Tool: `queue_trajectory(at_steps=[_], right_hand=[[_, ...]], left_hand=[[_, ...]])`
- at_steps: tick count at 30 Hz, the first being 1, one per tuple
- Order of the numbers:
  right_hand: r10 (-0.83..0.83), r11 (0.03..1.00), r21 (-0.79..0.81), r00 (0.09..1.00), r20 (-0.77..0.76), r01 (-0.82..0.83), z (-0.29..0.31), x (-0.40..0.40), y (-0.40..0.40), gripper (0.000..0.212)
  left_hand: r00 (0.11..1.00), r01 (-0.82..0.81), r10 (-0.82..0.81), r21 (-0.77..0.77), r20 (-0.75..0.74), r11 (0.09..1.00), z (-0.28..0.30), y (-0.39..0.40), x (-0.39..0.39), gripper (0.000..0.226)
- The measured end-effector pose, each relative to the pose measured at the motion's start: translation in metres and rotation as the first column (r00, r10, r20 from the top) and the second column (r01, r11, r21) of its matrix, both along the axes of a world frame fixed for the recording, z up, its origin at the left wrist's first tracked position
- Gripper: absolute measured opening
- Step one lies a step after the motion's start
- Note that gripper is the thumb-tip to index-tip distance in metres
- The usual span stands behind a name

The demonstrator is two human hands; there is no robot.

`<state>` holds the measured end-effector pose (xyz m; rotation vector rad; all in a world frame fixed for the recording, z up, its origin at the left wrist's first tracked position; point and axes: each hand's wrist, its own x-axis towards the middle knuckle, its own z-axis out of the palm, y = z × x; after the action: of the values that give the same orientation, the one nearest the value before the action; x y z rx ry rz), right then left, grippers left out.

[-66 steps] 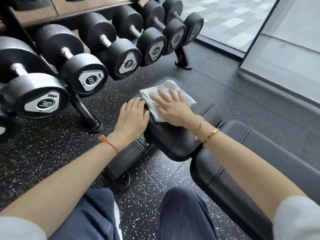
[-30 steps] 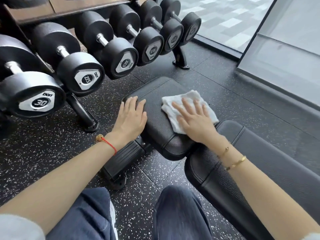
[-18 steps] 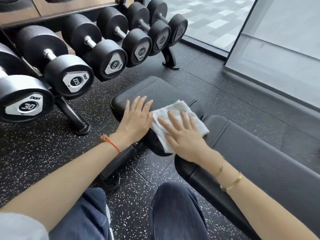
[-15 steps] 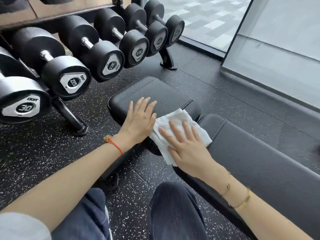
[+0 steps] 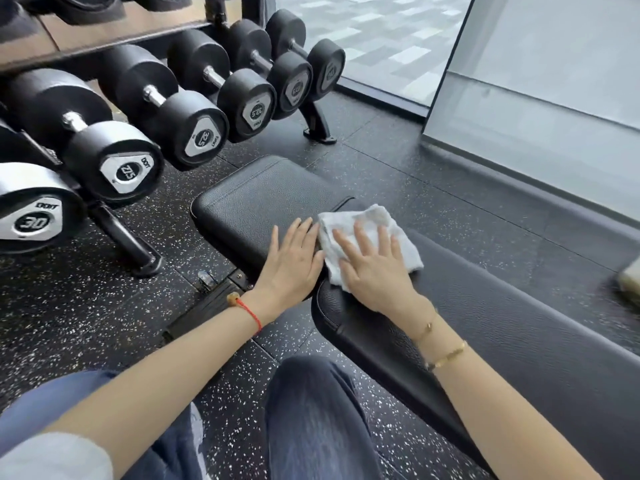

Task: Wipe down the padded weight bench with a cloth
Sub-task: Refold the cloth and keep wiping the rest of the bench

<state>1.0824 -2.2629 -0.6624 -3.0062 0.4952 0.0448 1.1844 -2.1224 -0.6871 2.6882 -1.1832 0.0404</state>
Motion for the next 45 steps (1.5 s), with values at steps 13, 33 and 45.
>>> queue_trajectory(at_steps=[13,33,45], right_hand=[[-0.103,0.994,0.044,0.994,-0.034,0.105,0.001,0.012,-0.042,0.054],[-0.446,0.886,0.119,0.894,-0.051,0.448,-0.002,-0.041,-0.047,0.055],[-0.471,0.882,-0.007,0.881,0.048,0.472,-0.013,-0.157,0.018,0.052]], left_hand=[[1.000,-0.019,0.019,-0.077,0.005,0.997,-0.001,0.003,-0.003,0.064],[0.959,0.224,-0.259,-0.248,-0.117,0.942,0.009,-0.029,-0.042,0.050],[0.923,0.291,-0.367,-0.405,-0.121,0.866,0.013,-0.054,-0.083,0.048]])
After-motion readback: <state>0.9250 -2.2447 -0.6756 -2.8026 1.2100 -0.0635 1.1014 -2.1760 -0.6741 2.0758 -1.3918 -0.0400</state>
